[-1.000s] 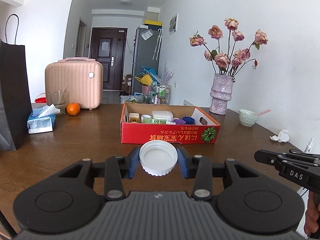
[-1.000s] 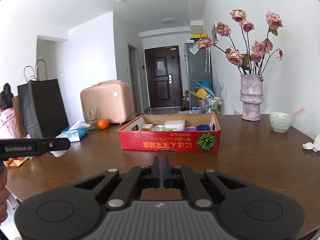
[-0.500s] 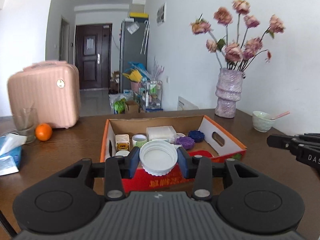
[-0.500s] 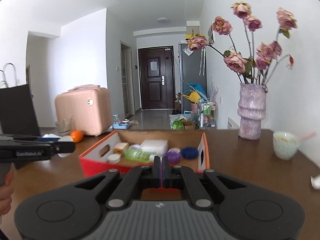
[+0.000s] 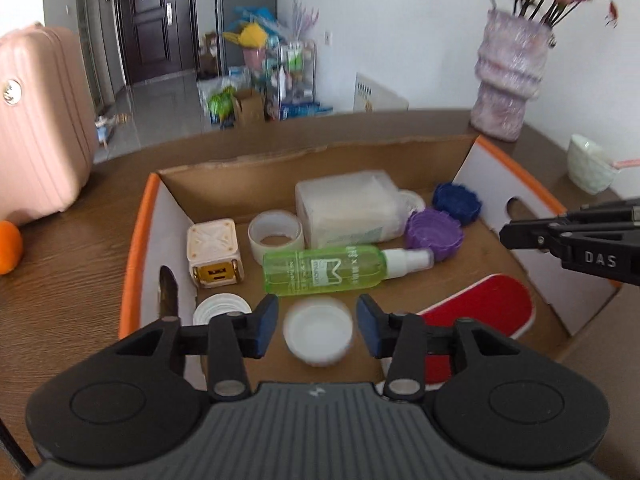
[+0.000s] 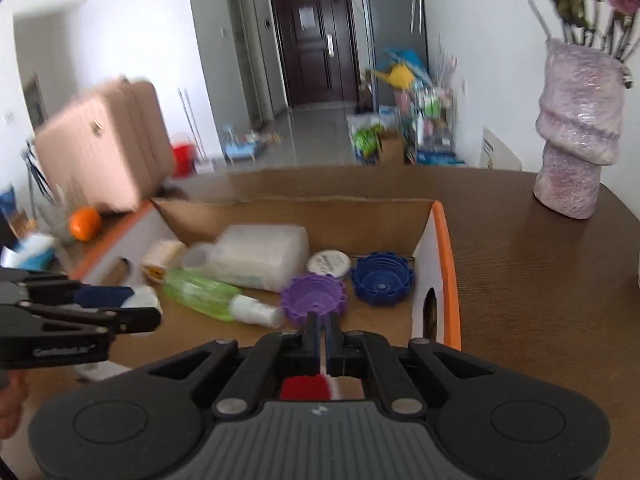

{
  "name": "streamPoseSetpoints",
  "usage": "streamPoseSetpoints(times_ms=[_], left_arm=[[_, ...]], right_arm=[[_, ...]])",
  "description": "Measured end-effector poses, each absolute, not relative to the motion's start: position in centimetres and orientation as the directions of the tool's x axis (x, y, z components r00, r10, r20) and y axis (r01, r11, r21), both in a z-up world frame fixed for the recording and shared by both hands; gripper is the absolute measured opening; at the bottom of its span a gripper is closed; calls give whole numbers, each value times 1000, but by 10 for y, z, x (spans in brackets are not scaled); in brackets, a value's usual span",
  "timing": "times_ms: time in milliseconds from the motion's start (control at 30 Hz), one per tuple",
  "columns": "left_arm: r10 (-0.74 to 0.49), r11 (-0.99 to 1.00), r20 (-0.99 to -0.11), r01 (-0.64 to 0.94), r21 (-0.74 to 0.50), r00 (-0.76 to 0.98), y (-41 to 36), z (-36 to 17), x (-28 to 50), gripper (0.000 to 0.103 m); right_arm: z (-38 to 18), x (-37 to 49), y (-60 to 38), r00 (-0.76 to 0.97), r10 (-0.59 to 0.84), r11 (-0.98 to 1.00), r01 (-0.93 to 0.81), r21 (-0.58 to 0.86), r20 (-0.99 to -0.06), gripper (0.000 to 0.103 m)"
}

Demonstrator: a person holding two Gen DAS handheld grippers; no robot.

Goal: Organize rigid objects

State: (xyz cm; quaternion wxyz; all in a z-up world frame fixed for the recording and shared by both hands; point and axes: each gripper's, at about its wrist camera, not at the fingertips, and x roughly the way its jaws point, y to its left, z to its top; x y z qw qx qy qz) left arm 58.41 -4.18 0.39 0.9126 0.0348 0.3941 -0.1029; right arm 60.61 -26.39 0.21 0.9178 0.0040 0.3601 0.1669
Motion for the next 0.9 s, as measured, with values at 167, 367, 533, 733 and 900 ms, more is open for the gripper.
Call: streamPoseSetpoints(times_ms=[167,367,533,733,900], left_arm=[[-160,982,-732,183,-49,662,-33,11,588,75],[-127,986,-696,168,-10,707,-29,42,567,93],[-73,994,-610,107,20,789,-22,80,531,103],[-47,994,-513,89,58,857,-22,120,476,103],[-43,996,-431,75,57,901,-20,146,425,103]], right_arm=[[-2,620,-251,688,220,962,-270,36,-691,58],[21,605,-252,720,241,956,-291,32,-650,88],[53,575,-257,759,233,959,-283,14,-607,90],[98,526,-270,823,241,965,-259,39,-514,96],[124,483,-275,850,248,965,-259,41,-465,97]])
